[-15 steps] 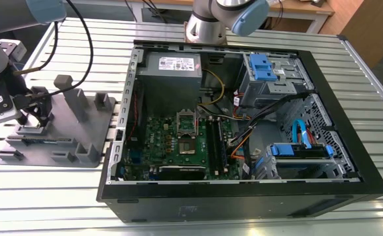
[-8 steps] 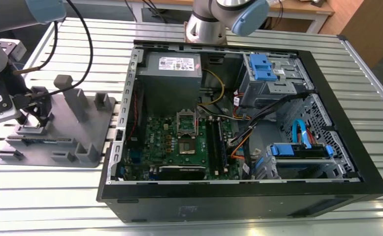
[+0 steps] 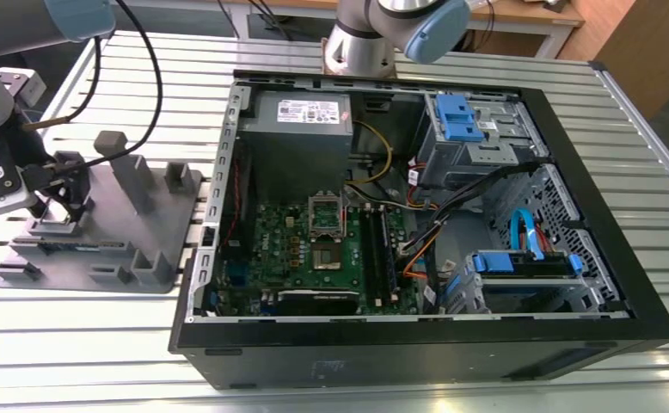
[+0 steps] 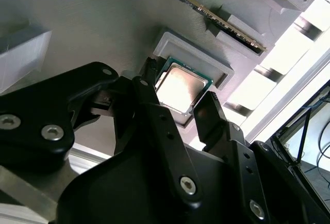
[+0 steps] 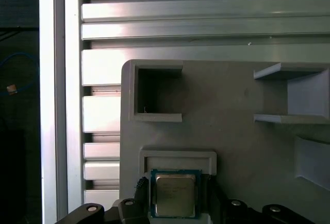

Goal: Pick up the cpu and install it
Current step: 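Pick up the cpu and move it towards the insertion slot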

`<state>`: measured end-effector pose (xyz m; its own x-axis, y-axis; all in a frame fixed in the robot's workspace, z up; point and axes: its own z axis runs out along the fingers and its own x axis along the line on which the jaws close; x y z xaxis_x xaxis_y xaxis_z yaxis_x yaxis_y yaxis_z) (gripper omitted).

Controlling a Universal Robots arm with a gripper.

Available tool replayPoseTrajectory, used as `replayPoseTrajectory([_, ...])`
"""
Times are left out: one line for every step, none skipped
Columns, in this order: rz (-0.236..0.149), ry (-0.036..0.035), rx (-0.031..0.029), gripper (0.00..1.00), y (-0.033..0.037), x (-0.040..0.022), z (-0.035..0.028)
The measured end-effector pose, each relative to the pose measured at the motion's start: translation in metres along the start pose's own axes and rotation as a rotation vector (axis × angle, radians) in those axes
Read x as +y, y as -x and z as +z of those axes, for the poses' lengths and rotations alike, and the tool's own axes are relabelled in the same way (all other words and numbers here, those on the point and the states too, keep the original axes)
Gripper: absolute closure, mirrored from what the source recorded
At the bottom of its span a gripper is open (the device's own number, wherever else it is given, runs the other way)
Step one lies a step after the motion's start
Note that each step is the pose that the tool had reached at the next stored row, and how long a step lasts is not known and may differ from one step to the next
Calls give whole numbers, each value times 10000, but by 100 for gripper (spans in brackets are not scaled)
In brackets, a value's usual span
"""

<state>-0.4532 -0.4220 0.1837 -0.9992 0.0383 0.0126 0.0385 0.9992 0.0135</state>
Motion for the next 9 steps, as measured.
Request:
replayPoseTrajectory([0,0,0,44,0,0,0])
replayPoseTrajectory([0,0,0,44,0,0,0])
replayPoseTrajectory([0,0,0,45,0,0,-1])
replayPoseTrajectory([0,-1,0,52,0,0,-1])
replayPoseTrajectory([0,0,0,52,0,0,-1])
replayPoseTrajectory([0,0,0,53,0,0,-1])
replayPoseTrajectory([0,0,0,53,0,0,-1])
replayPoseTrajectory([0,0,0,53,0,0,-1])
replayPoseTrajectory([0,0,0,53,0,0,-1])
